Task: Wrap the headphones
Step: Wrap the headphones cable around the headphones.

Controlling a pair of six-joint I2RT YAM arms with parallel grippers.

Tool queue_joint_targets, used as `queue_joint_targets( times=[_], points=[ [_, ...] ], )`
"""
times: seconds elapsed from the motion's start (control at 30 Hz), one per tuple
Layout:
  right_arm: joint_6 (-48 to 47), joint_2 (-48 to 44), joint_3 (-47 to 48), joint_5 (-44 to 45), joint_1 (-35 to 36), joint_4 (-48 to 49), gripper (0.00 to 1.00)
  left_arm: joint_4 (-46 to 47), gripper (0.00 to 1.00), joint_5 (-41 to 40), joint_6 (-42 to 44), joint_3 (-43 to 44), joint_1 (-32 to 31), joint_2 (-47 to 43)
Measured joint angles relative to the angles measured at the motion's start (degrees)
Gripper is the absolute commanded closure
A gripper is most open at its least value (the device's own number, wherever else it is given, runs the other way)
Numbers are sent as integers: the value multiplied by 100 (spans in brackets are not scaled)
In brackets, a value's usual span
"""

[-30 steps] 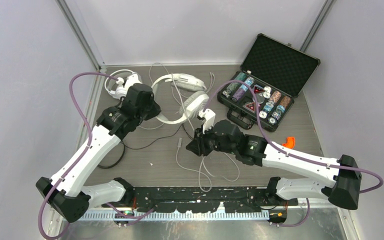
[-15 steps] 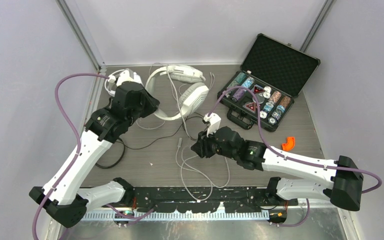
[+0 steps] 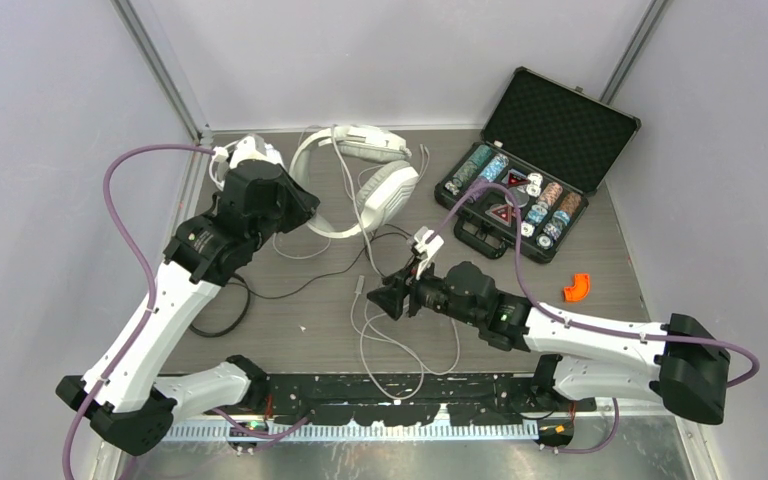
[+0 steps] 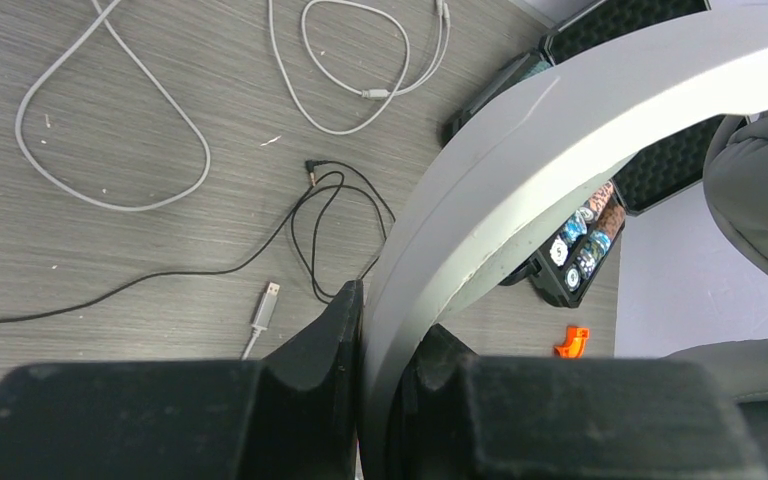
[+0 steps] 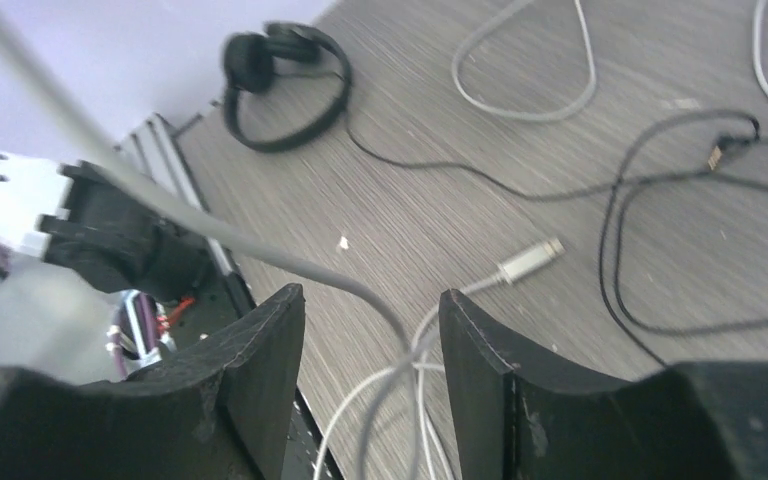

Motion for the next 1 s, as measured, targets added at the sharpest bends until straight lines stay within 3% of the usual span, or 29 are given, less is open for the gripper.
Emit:
queue_joint_targets(
  times=[0.33,0.63,1.0],
  points=[
    [-579,-26,-24,-503,35,1248,40,-2,100,39,28,0,0,4],
    [-1084,820,61,-42,68,2374,44,-111,100,105,157,205,0,144],
    [-944,1781,-260,605,33,3552,61,-575,100,122,304,1366,0,472]
  ],
)
